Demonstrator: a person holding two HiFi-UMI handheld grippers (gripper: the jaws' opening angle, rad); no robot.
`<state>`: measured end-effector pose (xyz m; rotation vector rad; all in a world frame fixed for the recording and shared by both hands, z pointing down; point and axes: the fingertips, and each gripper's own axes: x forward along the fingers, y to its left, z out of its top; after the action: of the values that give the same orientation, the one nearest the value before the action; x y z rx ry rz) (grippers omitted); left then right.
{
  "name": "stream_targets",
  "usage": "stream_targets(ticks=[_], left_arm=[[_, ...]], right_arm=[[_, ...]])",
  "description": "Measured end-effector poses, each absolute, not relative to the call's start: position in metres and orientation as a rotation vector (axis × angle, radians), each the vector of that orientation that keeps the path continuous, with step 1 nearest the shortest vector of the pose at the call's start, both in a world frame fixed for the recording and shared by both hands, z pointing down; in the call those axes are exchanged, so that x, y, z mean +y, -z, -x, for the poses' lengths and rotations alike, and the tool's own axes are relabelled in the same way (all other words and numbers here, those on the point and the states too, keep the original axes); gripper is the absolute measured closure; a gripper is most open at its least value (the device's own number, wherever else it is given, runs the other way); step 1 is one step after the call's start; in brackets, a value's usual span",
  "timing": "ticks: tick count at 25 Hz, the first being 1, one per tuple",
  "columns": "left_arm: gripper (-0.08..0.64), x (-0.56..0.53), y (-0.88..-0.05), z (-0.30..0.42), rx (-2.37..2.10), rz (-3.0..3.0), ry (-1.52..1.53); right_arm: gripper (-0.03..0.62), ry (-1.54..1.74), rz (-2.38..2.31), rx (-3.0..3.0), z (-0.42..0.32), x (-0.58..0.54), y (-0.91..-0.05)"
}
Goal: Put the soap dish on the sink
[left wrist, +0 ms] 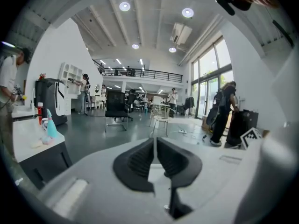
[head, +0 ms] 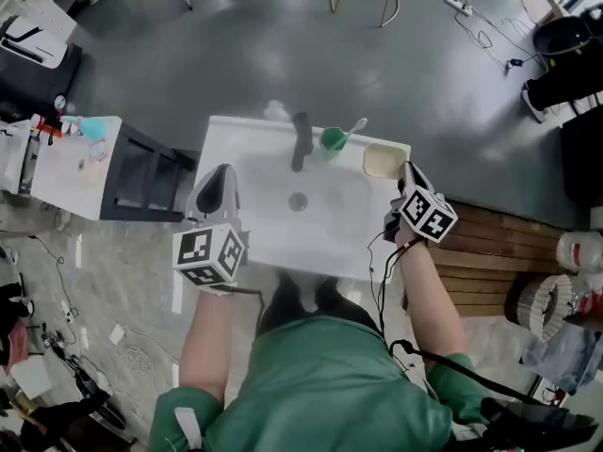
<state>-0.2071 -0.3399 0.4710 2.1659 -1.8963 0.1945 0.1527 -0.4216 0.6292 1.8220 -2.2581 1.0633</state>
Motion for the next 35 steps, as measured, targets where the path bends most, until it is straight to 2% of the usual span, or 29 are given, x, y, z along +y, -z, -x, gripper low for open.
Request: stream_targets(ticks=[7, 20, 35], left_arm=[[0.541, -0.381, -0.495, 0.205, -1.788, -2.196, -0.242], [0.541, -0.413, -0.532, 0.243, -1.762, -2.117, -0.296], [0.541, -0.424, -0.544, 0.25, -1.755, -2.109, -0.311]], right_arm=[[0.58, -1.087, -1.851, -2.124, -0.153, -0.444, -0.672], [0.578, -1.061, -1.824, -1.989, -0.129, -0.48, -0.739], [0.566, -1.003, -1.811, -1.978, -0.121, -0.489, -0.741]])
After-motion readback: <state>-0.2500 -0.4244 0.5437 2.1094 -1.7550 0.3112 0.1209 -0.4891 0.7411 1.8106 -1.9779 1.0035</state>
